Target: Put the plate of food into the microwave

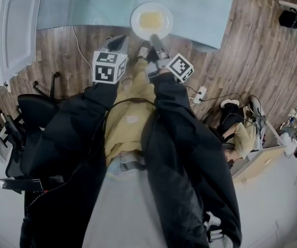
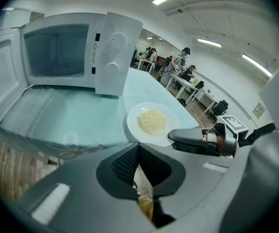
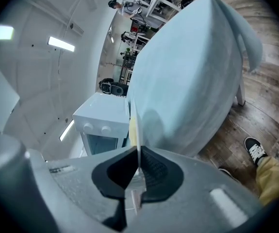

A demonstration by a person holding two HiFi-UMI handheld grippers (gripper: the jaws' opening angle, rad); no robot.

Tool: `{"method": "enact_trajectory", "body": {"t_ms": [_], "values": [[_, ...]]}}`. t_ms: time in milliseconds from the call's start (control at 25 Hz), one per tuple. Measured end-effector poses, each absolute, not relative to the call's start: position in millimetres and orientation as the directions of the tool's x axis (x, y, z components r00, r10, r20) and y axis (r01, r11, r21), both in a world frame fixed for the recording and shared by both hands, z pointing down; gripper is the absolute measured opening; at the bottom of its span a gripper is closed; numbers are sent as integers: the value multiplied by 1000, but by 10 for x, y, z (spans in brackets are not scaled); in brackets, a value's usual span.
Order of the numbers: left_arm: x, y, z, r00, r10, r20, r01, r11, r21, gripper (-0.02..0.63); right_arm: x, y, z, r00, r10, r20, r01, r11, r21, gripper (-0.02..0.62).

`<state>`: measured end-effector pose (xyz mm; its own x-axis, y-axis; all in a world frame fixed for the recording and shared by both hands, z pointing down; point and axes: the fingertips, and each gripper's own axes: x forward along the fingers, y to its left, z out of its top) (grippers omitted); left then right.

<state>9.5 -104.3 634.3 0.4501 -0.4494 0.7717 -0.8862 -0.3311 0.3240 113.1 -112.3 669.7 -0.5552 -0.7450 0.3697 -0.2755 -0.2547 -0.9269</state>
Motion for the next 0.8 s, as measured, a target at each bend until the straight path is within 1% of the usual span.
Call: {"method": "enact_trajectory", "body": {"t_ms": [80,320,800], "values": [[-48,-1027,6353,435,-460,774,-896,-306,322,1,983,-1142,6681,-582,-732,354,-271,-235,-933,9],[-507,-1011,6397,390,-486,782,-921,-231,315,0,577,-1185,6694,-633,-681,368,-299,-224,-928,11],[-1278,-1085,6376,344,-516,784,-938,-147,314,0,-270,-1411,6581,-708,-625,329,-285,-172,-943,11]]}}
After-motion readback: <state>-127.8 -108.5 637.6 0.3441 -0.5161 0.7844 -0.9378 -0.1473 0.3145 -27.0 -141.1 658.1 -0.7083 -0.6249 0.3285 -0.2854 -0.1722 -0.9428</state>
